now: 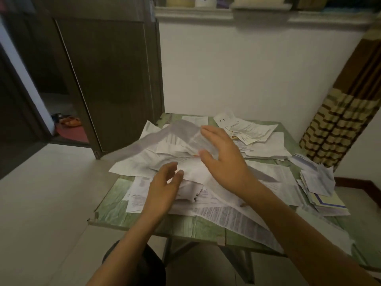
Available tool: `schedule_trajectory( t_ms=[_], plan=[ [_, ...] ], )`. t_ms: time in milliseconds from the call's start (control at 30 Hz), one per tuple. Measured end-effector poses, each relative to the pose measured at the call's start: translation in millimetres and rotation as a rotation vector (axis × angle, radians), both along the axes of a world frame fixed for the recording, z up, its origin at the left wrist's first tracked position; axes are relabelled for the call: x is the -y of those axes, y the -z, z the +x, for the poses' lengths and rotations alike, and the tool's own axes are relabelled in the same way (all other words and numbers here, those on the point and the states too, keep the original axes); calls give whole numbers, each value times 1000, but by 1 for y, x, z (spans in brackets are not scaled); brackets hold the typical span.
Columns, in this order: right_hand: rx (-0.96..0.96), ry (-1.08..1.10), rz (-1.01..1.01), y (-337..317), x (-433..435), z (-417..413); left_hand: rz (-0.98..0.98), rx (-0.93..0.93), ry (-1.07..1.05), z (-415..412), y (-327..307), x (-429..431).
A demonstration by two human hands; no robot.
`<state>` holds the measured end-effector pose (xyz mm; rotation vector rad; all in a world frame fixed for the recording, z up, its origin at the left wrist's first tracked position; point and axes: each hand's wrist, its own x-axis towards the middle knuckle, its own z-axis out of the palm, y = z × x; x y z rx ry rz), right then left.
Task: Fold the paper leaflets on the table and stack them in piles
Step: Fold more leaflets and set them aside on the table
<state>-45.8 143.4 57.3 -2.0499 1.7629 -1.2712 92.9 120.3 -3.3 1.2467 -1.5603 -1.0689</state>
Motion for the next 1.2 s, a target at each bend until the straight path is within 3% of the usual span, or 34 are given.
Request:
schedule_trajectory(
  t_ms=[167,267,333,433,567,700,833,867,967,1067,1200],
  plan=[
    [533,-21,78,-33,1,-8,207,-189,-145,15,-24,12],
    [842,-67,157,-33,6,-18,192,-292,-90,27,-36,16],
    [939,-84,197,-29,8,-19,189,-345,-37,29,-49,13],
    [1037,-97,229,-20,5,-23,172,-276,-15,28,-63,9],
    [902,-84,276,-13,-1,-26,114,-136,20,26,-74,-1],
    [498,159,217,-12,2,-25,104,-48,47,27,-76,0],
    [559,226,351,-29,2,-28,121,30,167,29,-80,-4],
    [452,274,359,-29,3,-30,124,29,186,30,-80,-5],
    [-120,426,226,-30,-3,-24,128,-16,222,31,-83,-7],
    [-192,248,107,-33,-17,-17,72,-35,259,33,-83,-8],
    [-18,-226,356,-42,-32,-4,-50,-21,339,31,-90,-13]
  ],
)
